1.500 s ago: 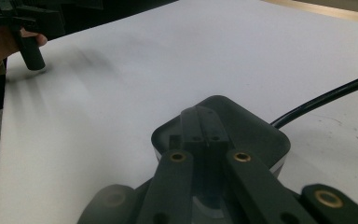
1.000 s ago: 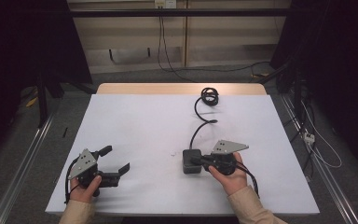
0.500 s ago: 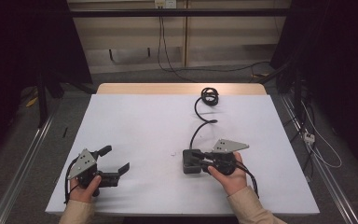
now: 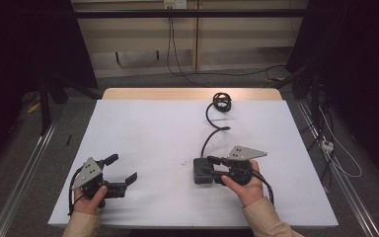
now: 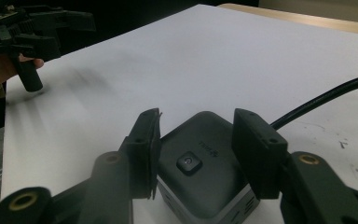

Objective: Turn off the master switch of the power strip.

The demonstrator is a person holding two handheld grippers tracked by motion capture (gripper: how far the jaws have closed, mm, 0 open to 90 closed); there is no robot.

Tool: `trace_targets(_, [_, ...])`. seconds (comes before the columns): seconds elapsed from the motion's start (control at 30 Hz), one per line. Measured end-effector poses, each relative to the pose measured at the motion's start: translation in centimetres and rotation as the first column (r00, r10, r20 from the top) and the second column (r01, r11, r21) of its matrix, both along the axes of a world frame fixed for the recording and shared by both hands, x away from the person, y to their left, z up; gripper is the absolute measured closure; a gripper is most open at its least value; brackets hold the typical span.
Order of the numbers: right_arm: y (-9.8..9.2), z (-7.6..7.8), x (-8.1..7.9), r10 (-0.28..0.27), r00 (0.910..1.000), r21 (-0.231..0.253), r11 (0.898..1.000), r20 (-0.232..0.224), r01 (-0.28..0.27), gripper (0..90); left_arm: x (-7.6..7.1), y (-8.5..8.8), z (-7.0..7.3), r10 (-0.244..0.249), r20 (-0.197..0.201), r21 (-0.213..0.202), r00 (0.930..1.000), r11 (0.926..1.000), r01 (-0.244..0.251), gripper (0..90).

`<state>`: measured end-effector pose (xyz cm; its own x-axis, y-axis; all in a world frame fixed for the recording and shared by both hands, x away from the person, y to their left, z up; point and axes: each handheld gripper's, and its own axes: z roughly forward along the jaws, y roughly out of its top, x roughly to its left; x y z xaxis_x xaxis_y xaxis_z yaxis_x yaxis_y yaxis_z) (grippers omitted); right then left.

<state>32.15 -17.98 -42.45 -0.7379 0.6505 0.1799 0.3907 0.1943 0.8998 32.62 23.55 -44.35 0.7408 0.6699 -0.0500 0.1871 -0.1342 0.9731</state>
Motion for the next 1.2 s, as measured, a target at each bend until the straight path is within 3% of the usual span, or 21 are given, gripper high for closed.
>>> trace_targets(0.07, [0.0,0.0,0.0,0.002,1.0,0.001,1.0,0.005,-0.002,48.8,0.0,0.0,0.0,-0.002,0.001,0.002,1.0,1.0,0.002,3.8])
trace_targets(0.2, [-0.1,0.0,0.0,0.002,1.0,-0.002,1.0,-0.007,-0.002,32.3,0.0,0.0,0.0,-0.002,0.001,0.002,1.0,1.0,0.002,3.8])
trace_targets(0.5, [-0.7,0.1,-0.2,-0.015,0.9999,-0.012,1.0,-0.007,0.015,18.2,0.0,-0.1,-0.1,-0.002,-0.002,0.004,1.0,1.0,0.002,3.8])
trace_targets(1.2, [-3.3,-0.6,-0.9,-0.03,0.9991,-0.042,0.999,-0.03,0.028,12.8,0.1,-0.1,0.0,-0.001,-0.001,0.001,1.0,1.0,0.001,3.8])
